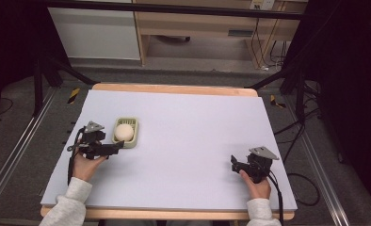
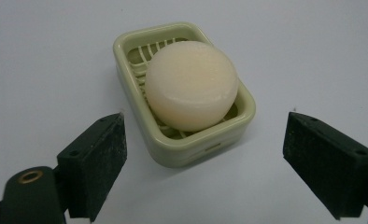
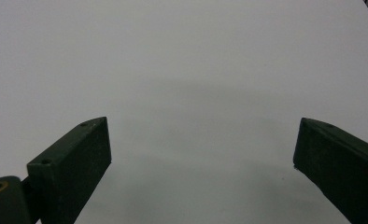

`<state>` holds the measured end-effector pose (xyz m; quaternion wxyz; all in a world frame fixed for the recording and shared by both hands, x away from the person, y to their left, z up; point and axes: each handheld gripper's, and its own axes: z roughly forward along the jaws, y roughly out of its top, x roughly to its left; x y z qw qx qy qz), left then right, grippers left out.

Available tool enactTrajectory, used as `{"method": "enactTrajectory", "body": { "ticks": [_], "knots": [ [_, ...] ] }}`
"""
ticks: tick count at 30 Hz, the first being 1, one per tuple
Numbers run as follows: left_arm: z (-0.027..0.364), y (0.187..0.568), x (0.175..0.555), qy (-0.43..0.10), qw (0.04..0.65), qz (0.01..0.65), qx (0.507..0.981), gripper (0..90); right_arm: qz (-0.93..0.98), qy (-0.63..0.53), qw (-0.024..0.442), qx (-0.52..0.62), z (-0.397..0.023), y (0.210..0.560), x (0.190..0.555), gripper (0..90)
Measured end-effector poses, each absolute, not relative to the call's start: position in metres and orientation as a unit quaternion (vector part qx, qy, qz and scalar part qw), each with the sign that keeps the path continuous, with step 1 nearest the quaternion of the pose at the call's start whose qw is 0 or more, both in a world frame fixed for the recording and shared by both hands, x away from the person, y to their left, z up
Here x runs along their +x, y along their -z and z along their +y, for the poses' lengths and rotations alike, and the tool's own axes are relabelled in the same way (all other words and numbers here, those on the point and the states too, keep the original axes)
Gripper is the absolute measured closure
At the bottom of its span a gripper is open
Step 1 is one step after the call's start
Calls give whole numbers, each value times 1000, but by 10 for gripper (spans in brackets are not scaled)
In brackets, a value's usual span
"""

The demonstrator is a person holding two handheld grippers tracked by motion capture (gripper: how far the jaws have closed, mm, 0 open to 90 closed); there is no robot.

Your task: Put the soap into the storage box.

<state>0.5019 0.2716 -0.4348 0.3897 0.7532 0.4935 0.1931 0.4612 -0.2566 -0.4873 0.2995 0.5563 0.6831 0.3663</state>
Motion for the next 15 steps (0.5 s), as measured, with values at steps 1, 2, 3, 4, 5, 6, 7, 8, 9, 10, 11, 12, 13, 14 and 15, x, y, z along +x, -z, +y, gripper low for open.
{"method": "enactTrajectory", "body": {
  "ticks": [1,2,3,4,5,6,7,8,9,10,11,12,13,14,15],
  "knots": [
    [273,435,499,-195,391,494,752,134,682,-366,300,557,-256,487,461,45],
    [274,437,496,-197,392,494,751,137,683,-366,301,556,-256,487,461,45],
    [275,438,493,-200,391,493,751,138,683,-366,301,556,-256,487,461,45],
    [277,439,491,-201,393,494,749,138,682,-367,300,557,-256,487,461,45],
    [279,440,488,-201,394,493,749,142,682,-367,300,556,-257,487,461,45],
    [281,440,486,-204,394,493,748,145,683,-367,300,556,-257,487,461,45],
    [282,441,484,-206,394,494,747,147,683,-367,300,556,-257,487,461,45],
    [285,443,481,-210,395,495,745,148,682,-368,300,556,-257,487,461,45],
    [287,445,478,-211,398,496,742,149,683,-368,301,555,-257,487,461,45],
    [289,447,476,-212,397,497,742,156,682,-369,299,556,-257,487,461,45],
    [292,449,475,-214,394,498,742,159,682,-369,300,555,-257,487,461,45],
    [294,452,473,-216,388,501,743,159,682,-369,300,555,-257,487,461,45],
    [296,454,472,-215,384,505,742,161,682,-370,300,555,-257,487,461,45],
    [299,457,470,-213,380,509,742,164,682,-370,300,555,-257,487,461,45],
    [301,459,469,-213,378,511,742,169,681,-371,300,556,-257,487,461,45]
  ]
}}
